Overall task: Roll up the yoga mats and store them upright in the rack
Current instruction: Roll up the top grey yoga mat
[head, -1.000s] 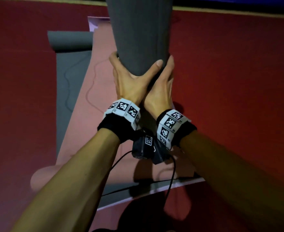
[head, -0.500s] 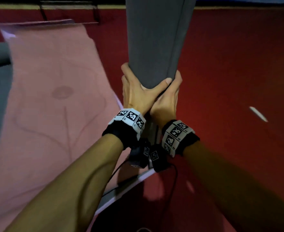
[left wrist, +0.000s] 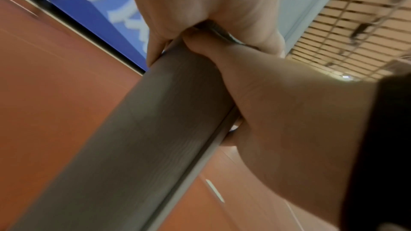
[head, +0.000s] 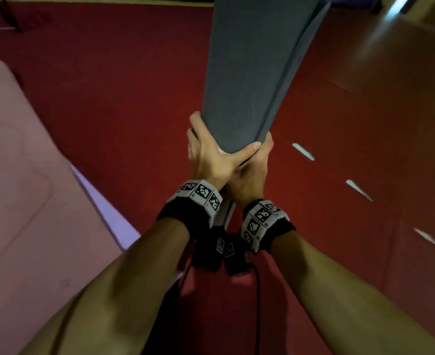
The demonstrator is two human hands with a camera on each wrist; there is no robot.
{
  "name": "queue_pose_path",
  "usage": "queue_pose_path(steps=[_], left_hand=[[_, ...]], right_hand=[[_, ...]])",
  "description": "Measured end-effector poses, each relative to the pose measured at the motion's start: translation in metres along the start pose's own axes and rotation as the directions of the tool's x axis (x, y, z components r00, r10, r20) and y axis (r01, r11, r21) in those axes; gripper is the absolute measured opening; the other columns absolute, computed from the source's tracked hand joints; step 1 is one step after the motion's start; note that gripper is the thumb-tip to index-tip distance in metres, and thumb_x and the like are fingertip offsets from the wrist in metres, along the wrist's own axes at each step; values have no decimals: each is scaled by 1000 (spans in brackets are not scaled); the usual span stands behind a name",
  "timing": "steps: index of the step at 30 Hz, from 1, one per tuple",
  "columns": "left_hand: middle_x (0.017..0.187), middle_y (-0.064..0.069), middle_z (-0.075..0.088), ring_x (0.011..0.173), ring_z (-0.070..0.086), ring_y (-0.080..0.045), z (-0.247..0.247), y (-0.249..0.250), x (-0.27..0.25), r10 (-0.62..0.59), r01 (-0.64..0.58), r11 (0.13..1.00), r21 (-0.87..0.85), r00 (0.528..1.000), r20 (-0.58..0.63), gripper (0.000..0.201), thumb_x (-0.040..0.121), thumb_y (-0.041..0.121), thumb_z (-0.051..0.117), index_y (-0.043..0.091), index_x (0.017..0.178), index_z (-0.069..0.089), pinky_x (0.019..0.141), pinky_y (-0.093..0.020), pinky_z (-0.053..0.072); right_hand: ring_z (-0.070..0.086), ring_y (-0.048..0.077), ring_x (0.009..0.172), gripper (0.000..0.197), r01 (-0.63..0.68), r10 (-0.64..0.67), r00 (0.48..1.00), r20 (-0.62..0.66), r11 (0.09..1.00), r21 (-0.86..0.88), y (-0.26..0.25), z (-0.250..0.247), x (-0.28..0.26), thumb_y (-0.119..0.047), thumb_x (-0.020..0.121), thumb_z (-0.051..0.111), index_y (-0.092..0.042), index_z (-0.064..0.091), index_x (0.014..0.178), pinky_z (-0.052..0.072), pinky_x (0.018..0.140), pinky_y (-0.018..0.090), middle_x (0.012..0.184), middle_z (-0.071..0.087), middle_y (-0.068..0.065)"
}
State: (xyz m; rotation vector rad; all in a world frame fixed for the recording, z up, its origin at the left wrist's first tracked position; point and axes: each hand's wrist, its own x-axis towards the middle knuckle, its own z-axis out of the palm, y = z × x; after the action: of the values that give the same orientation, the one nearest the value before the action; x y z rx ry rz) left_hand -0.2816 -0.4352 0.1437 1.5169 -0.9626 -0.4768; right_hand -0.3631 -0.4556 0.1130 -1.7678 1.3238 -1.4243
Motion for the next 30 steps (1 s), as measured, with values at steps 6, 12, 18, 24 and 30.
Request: queue_pose_path(steps=[6, 12, 18, 24, 30], left_hand=[[128, 4, 45, 117, 51, -20, 45, -16, 1, 12, -10, 1000, -25, 995, 101, 114, 46, 62, 86, 31, 136, 24, 91, -44, 54], [135, 0, 42, 125, 45, -18, 49, -35, -4, 32, -26, 999, -43, 989, 142, 118, 52, 59, 86, 25, 144, 22, 99, -42, 51], [135, -2, 41, 124, 47, -21, 39, -36, -12, 30, -21, 998, -65, 989, 141, 118, 55, 57, 89, 26, 146, 19, 94, -43, 54], [140, -7, 39, 126, 47, -26, 35, -35, -22, 3, 3, 999, -33, 984, 181, 123, 56, 60, 87, 29, 149, 12, 94, -47, 54], [139, -10, 43, 117, 56, -24, 27, -48, -26, -35, 46, 998, -42, 970, 239, 120, 60, 65, 81, 28, 152, 12, 85, -43, 59]], right_hand=[[56, 18, 125, 103, -49, 47, 997, -67, 998, -35, 44, -15, 11, -42, 78, 77, -20, 10, 154, 51, 98, 47, 142, 50, 5], [55, 15, 126, 97, -61, 61, 996, -64, 998, 1, 62, -12, 5, -41, 81, 72, -20, 11, 154, 51, 99, 44, 143, 50, 4], [51, 17, 131, 96, -66, 68, 997, -37, 996, 61, 57, -11, -2, -38, 82, 78, -26, 14, 153, 51, 100, 47, 147, 44, 3], [51, 27, 131, 75, -164, 163, 986, -24, 984, -67, 62, -13, -10, -18, 90, 68, -11, 27, 152, 48, 104, 47, 146, 46, 14], [52, 26, 128, 99, -147, 149, 989, 16, 983, -107, 53, -24, -3, -31, 80, 77, -25, 14, 155, 49, 103, 44, 144, 49, 7]])
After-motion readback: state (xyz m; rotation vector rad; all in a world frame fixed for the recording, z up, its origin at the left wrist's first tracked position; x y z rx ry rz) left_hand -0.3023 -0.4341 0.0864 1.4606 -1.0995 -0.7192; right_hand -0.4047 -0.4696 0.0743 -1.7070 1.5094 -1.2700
